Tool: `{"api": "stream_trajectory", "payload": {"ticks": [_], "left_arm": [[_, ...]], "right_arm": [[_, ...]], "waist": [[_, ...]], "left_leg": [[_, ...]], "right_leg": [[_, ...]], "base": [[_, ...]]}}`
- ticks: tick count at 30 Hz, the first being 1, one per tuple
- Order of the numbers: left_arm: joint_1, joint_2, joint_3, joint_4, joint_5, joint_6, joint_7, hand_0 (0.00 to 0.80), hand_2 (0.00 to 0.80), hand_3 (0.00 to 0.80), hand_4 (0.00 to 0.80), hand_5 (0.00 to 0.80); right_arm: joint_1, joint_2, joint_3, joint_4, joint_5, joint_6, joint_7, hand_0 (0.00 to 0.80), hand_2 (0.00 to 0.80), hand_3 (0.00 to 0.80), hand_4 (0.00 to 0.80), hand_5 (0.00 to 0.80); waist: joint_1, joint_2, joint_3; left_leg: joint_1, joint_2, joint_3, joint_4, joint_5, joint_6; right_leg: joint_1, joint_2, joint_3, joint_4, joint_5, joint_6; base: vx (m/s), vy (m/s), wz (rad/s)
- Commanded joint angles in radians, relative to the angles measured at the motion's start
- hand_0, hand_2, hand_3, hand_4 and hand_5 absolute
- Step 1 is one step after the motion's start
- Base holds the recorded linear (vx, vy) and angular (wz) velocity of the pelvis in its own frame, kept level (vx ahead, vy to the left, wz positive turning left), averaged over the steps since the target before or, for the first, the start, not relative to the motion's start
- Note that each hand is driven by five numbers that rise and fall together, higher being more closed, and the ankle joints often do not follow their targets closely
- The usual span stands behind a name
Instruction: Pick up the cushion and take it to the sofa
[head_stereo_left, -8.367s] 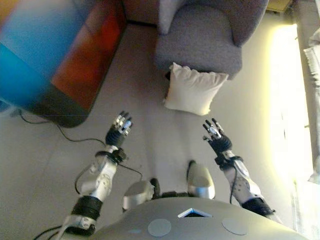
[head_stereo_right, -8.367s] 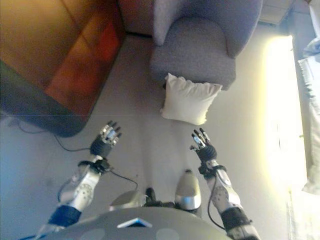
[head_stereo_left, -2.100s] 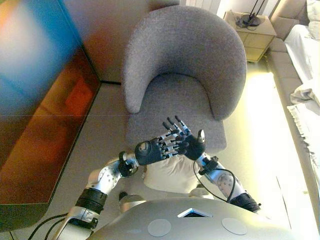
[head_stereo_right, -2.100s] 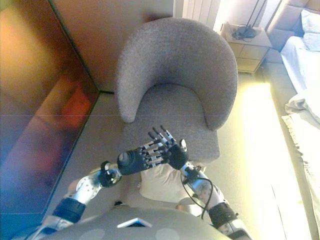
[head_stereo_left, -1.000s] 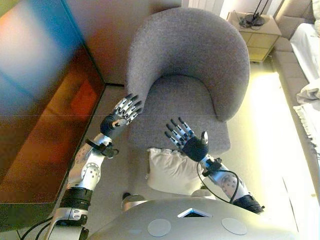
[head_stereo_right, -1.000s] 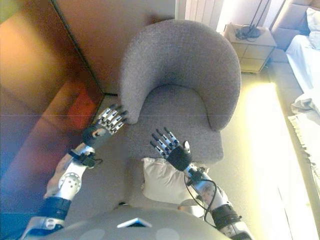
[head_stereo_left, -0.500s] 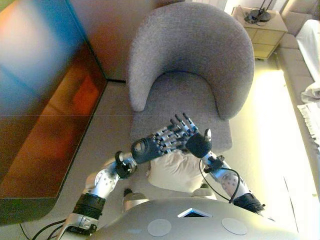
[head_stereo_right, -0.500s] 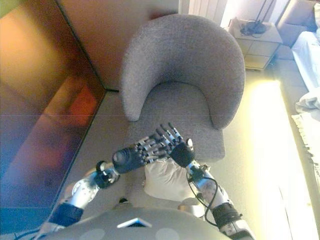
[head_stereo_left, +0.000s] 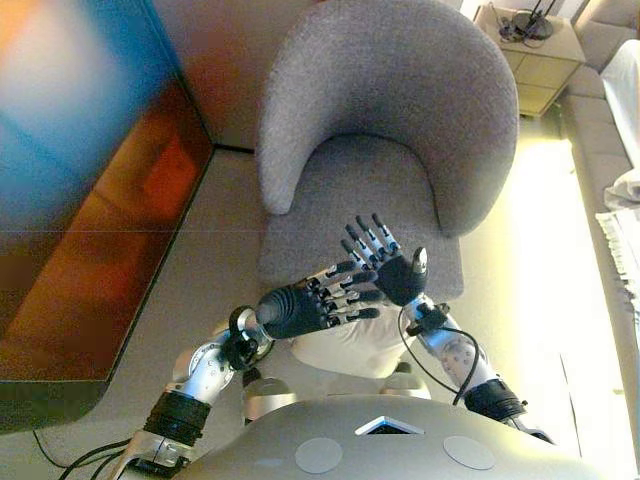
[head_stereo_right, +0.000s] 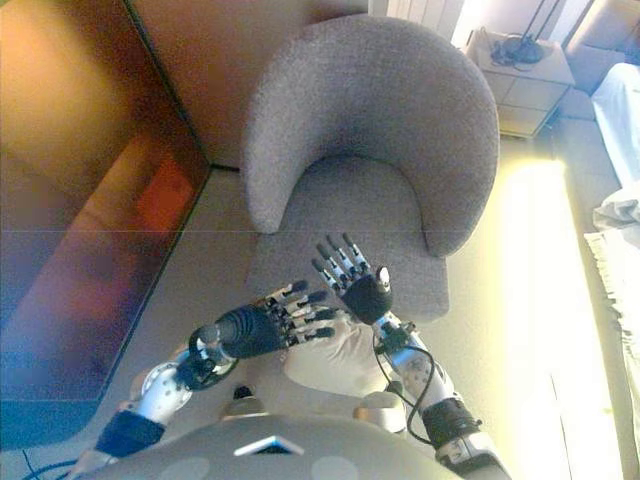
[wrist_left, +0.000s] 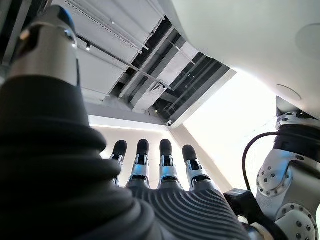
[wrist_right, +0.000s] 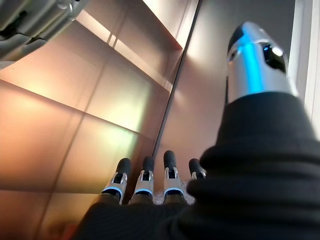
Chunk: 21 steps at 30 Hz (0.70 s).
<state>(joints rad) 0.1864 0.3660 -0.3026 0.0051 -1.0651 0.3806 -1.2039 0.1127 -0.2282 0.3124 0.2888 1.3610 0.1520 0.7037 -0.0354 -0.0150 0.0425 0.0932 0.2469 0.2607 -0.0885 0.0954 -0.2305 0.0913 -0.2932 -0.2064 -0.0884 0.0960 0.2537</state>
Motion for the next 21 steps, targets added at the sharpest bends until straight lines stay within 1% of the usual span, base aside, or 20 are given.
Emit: {"api": "stream_trajectory", "payload": {"ticks": [1,4,5,6,7,8,9,10,11,13,15,18,21], "left_arm": [[-0.031,0.009,-0.019,-0.007,0.006,-0.14,0.148,0.0,0.0,0.0,0.0,0.0],[-0.013,0.025,0.021,0.047,0.082,-0.252,0.381,0.0,0.0,0.0,0.0,0.0],[-0.003,0.027,0.053,0.093,0.14,-0.314,0.463,0.0,0.0,0.0,0.0,0.0],[0.004,0.031,0.073,0.129,0.195,-0.363,0.519,0.0,0.0,0.0,0.0,0.0],[0.014,0.034,0.091,0.161,0.247,-0.409,0.575,0.0,0.0,0.0,0.0,0.0],[0.025,0.033,0.115,0.201,0.31,-0.457,0.66,0.0,0.0,0.0,0.0,0.0],[0.031,0.031,0.144,0.242,0.394,-0.51,0.734,0.0,0.0,0.0,0.0,0.0],[0.035,0.034,0.156,0.27,0.459,-0.561,0.802,0.0,0.0,0.0,0.0,0.0],[0.034,0.032,0.167,0.315,0.516,-0.596,0.905,0.0,0.0,0.0,0.0,0.0],[0.01,0.024,0.182,0.388,0.571,-0.634,1.028,0.0,0.0,0.0,0.0,0.0],[-0.028,0.022,0.171,0.447,0.633,-0.673,1.094,0.0,0.0,0.0,0.0,0.0],[-0.111,0.007,0.134,0.548,0.673,-0.689,1.19,0.0,0.0,0.0,0.0,0.0],[-0.187,-0.02,0.12,0.622,0.676,-0.69,1.266,0.0,0.0,0.0,0.0,0.0]], "right_arm": [[-0.043,0.011,-0.043,-0.013,-0.023,-0.085,-0.066,0.0,0.0,0.0,0.0,0.0],[-0.033,-0.002,-0.064,0.017,-0.168,-0.167,-0.189,0.0,0.0,0.0,0.0,0.0],[-0.024,-0.011,-0.076,0.031,-0.246,-0.207,-0.236,0.0,0.0,0.0,0.0,0.0],[-0.019,-0.019,-0.085,0.043,-0.31,-0.239,-0.278,0.0,0.0,0.0,0.0,0.0],[-0.016,-0.027,-0.094,0.05,-0.372,-0.264,-0.321,0.0,0.0,0.0,0.0,0.0],[-0.012,-0.036,-0.104,0.06,-0.441,-0.289,-0.38,0.0,0.0,0.0,0.0,0.0],[-0.011,-0.044,-0.117,0.074,-0.495,-0.306,-0.433,0.0,0.0,0.0,0.0,0.0],[-0.012,-0.049,-0.126,0.085,-0.528,-0.315,-0.466,0.0,0.0,0.0,0.0,0.0],[-0.014,-0.051,-0.135,0.104,-0.575,-0.33,-0.515,0.0,0.0,0.0,0.0,0.0],[-0.026,-0.051,-0.142,0.155,-0.63,-0.349,-0.587,0.0,0.0,0.0,0.0,0.0],[-0.051,-0.058,-0.145,0.225,-0.678,-0.375,-0.648,0.0,0.0,0.0,0.0,0.0],[-0.101,-0.071,-0.141,0.341,-0.696,-0.409,-0.728,0.0,0.0,0.0,0.0,0.0],[-0.149,-0.087,-0.132,0.418,-0.715,-0.416,-0.8,0.0,0.0,0.0,0.0,0.0]], "waist": [[0.027,0.016,-0.013],[0.026,0.014,-0.001],[0.027,0.013,0.005],[0.027,0.011,0.009],[0.026,0.01,0.013],[0.026,0.009,0.017],[0.028,0.007,0.023],[0.028,0.006,0.028],[0.03,0.005,0.034],[0.033,0.004,0.042],[0.034,0.006,0.054],[0.035,0.012,0.077],[0.036,0.021,0.095]], "left_leg": [[-0.03,-0.032,-0.011,0.02,-0.03,0.084],[-0.032,-0.03,-0.012,0.037,-0.033,0.087],[-0.037,-0.03,-0.014,0.048,-0.036,0.089],[-0.039,-0.029,-0.014,0.056,-0.038,0.091],[-0.042,-0.029,-0.017,0.063,-0.04,0.092],[-0.044,-0.03,-0.021,0.069,-0.041,0.093],[-0.049,-0.032,-0.024,0.076,-0.042,0.096],[-0.054,-0.032,-0.027,0.082,-0.043,0.096],[-0.062,-0.033,-0.031,0.089,-0.045,0.097],[-0.072,-0.033,-0.037,0.098,-0.045,0.098],[-0.092,-0.03,-0.045,0.121,-0.049,0.097],[-0.126,-0.017,-0.058,0.164,-0.055,0.086],[-0.161,0.001,-0.075,0.214,-0.065,0.073]], "right_leg": [[-0.037,0.029,-0.077,0.04,-0.008,-0.018],[-0.044,0.028,-0.063,0.053,-0.012,-0.019],[-0.048,0.028,-0.059,0.058,-0.014,-0.021],[-0.049,0.028,-0.055,0.06,-0.014,-0.022],[-0.051,0.029,-0.05,0.062,-0.014,-0.024],[-0.052,0.031,-0.044,0.063,-0.015,-0.027],[-0.054,0.032,-0.039,0.065,-0.016,-0.03],[-0.056,0.031,-0.034,0.068,-0.018,-0.031],[-0.06,0.03,-0.03,0.076,-0.021,-0.034],[-0.066,0.024,-0.029,0.098,-0.031,-0.035],[-0.082,0.018,-0.021,0.134,-0.048,-0.038],[-0.101,0.013,-0.013,0.16,-0.056,-0.041],[-0.116,0.017,-0.001,0.172,-0.064,-0.049]], "base": [[0.0,0.0,0.0],[0.0,0.0,0.0],[0.0,0.0,0.0],[0.011,-0.001,-0.04],[0.026,0.001,-0.04],[0.027,0.005,-0.04],[0.016,0.008,-0.04],[-0.002,0.008,-0.03],[0.0,0.0,0.0],[0.0,0.0,0.0],[-0.016,-0.014,0.0],[-0.049,-0.059,0.05],[-0.056,-0.062,0.06]]}}
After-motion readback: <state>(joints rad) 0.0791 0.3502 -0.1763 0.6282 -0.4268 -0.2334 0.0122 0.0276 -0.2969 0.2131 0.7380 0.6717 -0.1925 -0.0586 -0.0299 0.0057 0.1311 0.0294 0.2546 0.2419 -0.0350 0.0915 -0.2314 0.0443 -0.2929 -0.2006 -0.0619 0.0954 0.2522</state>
